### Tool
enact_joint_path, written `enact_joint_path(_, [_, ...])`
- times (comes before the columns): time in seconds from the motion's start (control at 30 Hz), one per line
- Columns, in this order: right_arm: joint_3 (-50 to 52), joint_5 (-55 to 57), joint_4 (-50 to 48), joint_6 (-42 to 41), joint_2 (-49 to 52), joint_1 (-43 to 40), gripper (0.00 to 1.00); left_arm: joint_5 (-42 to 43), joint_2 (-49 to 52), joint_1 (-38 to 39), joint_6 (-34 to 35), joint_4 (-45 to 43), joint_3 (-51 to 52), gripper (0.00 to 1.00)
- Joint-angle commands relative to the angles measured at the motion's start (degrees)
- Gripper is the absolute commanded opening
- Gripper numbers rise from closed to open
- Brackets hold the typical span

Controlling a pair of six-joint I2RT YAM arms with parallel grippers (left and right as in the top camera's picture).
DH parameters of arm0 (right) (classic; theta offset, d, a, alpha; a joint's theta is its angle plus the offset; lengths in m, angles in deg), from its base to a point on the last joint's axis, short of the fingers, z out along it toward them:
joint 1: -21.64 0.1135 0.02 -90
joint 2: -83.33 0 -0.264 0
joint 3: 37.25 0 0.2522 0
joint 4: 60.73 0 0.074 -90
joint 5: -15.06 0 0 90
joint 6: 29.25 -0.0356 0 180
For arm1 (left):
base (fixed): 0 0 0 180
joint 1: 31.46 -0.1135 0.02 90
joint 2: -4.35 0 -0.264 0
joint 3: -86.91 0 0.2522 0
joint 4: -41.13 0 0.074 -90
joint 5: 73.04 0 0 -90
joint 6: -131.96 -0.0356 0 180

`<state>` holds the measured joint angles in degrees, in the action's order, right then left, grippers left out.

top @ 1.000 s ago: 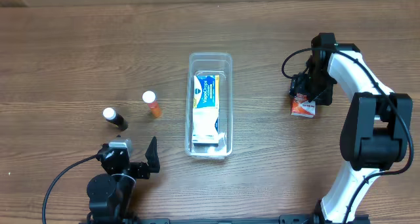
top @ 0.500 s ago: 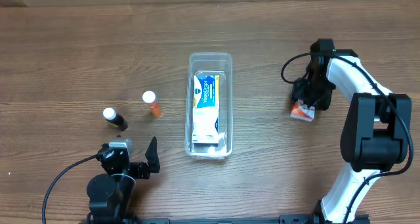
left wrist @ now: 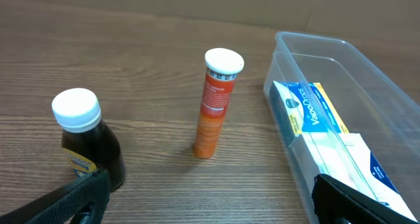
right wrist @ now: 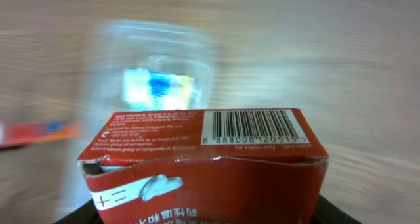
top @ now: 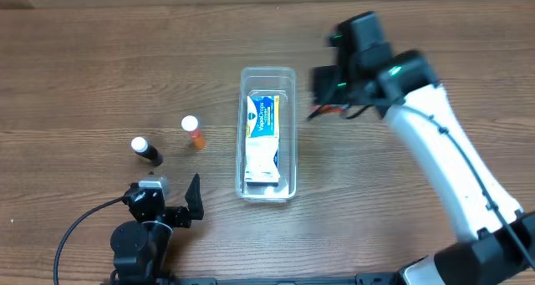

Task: Pack container
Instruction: 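Place the red box into the container's far end, then withdraw right arm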

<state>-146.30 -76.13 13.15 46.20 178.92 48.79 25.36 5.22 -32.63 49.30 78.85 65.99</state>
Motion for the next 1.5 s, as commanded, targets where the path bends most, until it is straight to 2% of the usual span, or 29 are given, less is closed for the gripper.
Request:
enact_joint_path(0.0, [0.8,3.1,-4.1,-5.8,4.3,6.8,0.63,0.4,-0.5,-0.3,0.6,-0.2,0.2,1.0])
enact_joint_path(0.23, [0.8,7.5,-11.3,-12.5,15.1,9.1,0.64,0.4,-0.5,-0.3,0.6,-0.2,0.2,1.0])
enact_joint_path(0.43, [0.8,-0.2,-19.3,-12.8,20.4,7.3,0.64,0.4,-0.5,-0.3,0.6,-0.2,0.2,1.0])
enact_joint_path(0.53, [0.8,0.0,-21.6,-15.1,21.2,7.3,0.64,0.4,-0.5,-0.3,0.6,-0.2,0.2,1.0])
enact_joint_path(0.6, [0.8,0.0,-22.3,-15.5,21.6,7.3,0.81,0.4,-0.5,-0.3,0.6,-0.2,0.2,1.0])
enact_joint_path(0.63, [0.8,0.0,-22.3,-15.5,21.7,7.3,0.83,0.4,-0.5,-0.3,0.6,-0.2,0.2,1.0])
enact_joint_path(0.87, [0.6,-2.4,-20.6,-11.6,20.8,7.3,0.83,0.4,-0.5,-0.3,0.6,-0.2,0.2,1.0])
enact_joint_path(1.03, [0.5,-2.4,-18.6,-9.1,16.7,7.3,0.82,0.4,-0.5,-0.3,0.6,-0.2,0.2,1.0])
enact_joint_path(1.17, [-1.4,-1.1,-14.6,-4.6,8.9,6.8,0.81,0.4,-0.5,-0.3,0.6,-0.2,0.2,1.0])
enact_joint_path(1.3, [-4.0,6.7,-7.1,-5.0,-2.8,3.9,0.89,0.4,-0.5,-0.3,0.6,-0.2,0.2,1.0])
enact_joint_path(1.33, [-4.1,7.7,-6.0,-5.4,-5.2,2.6,0.98,0.4,-0.5,-0.3,0.6,-0.2,0.2,1.0])
enact_joint_path(1.37, [-4.1,8.0,-5.0,-5.4,-7.7,1.1,1.0,0.4,-0.5,-0.3,0.6,-0.2,0.2,1.0])
enact_joint_path(1.47, [-4.1,8.0,-1.4,-6.9,-13.9,-5.2,1.0,0.4,-0.5,-0.3,0.6,-0.3,0.2,1.0])
